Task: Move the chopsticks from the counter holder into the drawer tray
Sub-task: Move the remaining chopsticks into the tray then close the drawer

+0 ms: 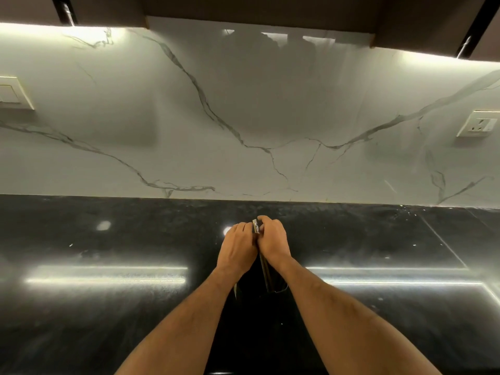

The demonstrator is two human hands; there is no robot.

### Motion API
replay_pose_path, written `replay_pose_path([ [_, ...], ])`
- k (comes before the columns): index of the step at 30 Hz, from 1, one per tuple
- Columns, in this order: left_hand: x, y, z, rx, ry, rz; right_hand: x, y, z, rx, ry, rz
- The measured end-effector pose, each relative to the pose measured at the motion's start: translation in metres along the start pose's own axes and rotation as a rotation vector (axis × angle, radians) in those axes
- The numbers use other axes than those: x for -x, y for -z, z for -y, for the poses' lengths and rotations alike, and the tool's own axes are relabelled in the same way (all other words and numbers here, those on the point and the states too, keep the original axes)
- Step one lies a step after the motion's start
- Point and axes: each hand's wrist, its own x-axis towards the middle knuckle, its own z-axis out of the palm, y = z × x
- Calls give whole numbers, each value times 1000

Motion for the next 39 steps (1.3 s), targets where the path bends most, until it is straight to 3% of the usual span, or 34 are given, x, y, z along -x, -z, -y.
replay_pose_path([
  [7, 3, 4, -13, 230, 69, -113, -2, 14, 2, -128, -61, -86],
  [15, 12, 34, -47, 586, 304, -22, 9, 66, 38, -379, -43, -252],
  [21, 3, 81, -72, 581, 411, -227, 33, 113, 68, -446, 148, -377],
  [27, 5, 110, -78, 649, 682, -409, 53, 151, 73, -756, 35, -554],
  [31, 7, 118, -95, 1280, 900, -355, 73, 153, 69, -983, -116, -434],
  [34, 10, 124, -111, 1569, 922, -368, 91, 144, 60, -844, -101, -368],
  [39, 19, 130, -113, 1689, 967, -430, 105, 141, 48, -551, -9, -360],
])
